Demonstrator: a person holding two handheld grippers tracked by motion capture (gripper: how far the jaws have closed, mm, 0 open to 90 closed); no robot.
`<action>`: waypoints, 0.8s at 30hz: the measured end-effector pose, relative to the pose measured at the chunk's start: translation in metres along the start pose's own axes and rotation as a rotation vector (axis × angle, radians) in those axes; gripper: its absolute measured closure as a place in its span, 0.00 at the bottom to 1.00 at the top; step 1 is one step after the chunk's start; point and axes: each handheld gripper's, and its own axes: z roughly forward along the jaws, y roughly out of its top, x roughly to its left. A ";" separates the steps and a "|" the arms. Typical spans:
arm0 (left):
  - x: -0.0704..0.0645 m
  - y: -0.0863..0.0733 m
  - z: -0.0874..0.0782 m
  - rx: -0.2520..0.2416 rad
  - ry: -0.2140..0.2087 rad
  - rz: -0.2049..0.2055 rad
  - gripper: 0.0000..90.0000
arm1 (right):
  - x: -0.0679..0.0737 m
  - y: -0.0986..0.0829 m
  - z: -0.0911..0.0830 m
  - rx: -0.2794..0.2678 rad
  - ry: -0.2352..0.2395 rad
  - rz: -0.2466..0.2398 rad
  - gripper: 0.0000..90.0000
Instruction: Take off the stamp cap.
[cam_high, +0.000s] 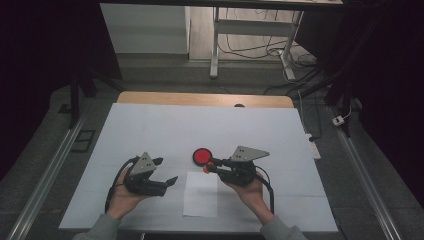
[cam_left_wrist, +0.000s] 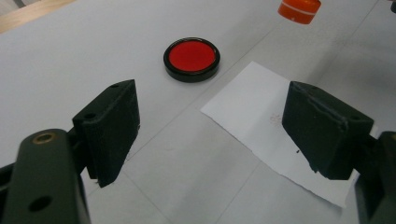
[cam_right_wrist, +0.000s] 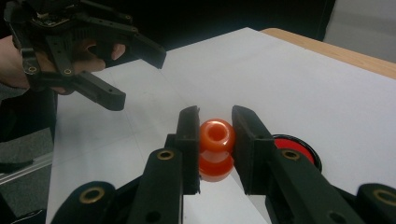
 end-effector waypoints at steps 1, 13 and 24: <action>-0.001 0.001 0.001 0.001 -0.001 0.003 0.22 | 0.000 0.000 0.000 0.001 0.000 0.001 0.80; -0.007 0.011 0.014 0.015 -0.030 0.027 0.22 | 0.000 -0.001 0.001 -0.002 0.006 0.006 0.80; -0.015 0.018 0.023 0.016 -0.064 0.036 0.22 | 0.000 -0.001 0.002 -0.006 0.013 0.009 0.80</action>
